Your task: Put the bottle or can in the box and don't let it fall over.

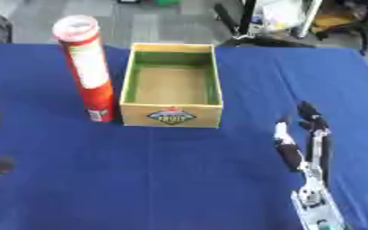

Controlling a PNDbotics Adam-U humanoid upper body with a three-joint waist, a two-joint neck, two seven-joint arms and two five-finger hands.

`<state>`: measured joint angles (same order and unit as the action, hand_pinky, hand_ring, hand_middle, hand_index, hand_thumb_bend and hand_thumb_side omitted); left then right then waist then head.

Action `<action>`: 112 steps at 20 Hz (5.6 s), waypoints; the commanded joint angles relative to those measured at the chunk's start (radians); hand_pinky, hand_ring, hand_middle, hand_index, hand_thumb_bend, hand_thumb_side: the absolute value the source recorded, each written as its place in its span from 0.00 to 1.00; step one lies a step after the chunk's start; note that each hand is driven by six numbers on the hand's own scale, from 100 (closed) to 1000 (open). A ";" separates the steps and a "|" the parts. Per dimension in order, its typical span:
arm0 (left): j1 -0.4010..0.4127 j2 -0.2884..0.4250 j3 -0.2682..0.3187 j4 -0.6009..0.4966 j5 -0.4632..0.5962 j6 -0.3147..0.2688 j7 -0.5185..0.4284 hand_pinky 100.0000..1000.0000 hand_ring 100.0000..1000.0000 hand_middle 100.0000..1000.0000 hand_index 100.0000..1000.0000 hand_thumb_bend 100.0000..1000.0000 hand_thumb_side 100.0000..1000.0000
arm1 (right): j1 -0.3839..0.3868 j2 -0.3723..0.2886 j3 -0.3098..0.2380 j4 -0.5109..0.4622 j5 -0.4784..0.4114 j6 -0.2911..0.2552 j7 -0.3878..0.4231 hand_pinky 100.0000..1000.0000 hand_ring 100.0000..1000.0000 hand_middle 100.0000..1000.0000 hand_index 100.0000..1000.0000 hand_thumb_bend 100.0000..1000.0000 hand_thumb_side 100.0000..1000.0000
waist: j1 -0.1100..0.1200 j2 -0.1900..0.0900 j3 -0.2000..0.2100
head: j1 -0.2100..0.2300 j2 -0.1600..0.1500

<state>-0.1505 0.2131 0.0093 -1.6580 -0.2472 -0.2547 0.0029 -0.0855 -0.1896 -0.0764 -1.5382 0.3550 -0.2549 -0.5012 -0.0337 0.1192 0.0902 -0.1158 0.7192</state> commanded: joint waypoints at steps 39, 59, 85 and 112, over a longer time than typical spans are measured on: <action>-0.458 0.131 -0.132 0.398 0.185 0.037 -0.050 0.85 0.87 0.89 0.99 0.85 0.57 | -0.007 -0.010 0.009 -0.011 -0.027 -0.014 0.024 0.74 0.80 0.75 0.87 0.00 0.45 | 0.004 -0.001 -0.047 | 0.021 -0.009; -0.619 0.075 -0.170 0.626 0.186 0.023 -0.032 0.86 0.87 0.91 0.99 0.77 0.59 | -0.007 -0.003 0.018 -0.006 -0.039 -0.022 0.037 0.74 0.80 0.74 0.87 0.00 0.46 | 0.002 -0.003 -0.072 | 0.038 -0.007; -0.674 0.059 -0.177 0.735 0.177 0.001 -0.064 0.83 0.86 0.90 0.99 0.74 0.58 | -0.009 0.004 0.022 -0.001 -0.049 -0.028 0.046 0.74 0.80 0.74 0.86 0.00 0.47 | 0.002 -0.001 -0.102 | 0.044 -0.008; -0.667 0.055 -0.177 0.748 0.137 -0.025 -0.161 0.51 0.56 0.59 0.85 0.24 0.23 | -0.008 0.004 0.019 -0.002 -0.052 -0.027 0.049 0.74 0.79 0.73 0.86 0.00 0.48 | 0.000 -0.002 -0.101 | 0.040 -0.010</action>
<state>-0.8017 0.2637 -0.1690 -0.9015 -0.1083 -0.2817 -0.1524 -0.0865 -0.1795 -0.0543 -1.5319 0.3062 -0.2793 -0.4547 -0.0335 0.1281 -0.0110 -0.0732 0.7182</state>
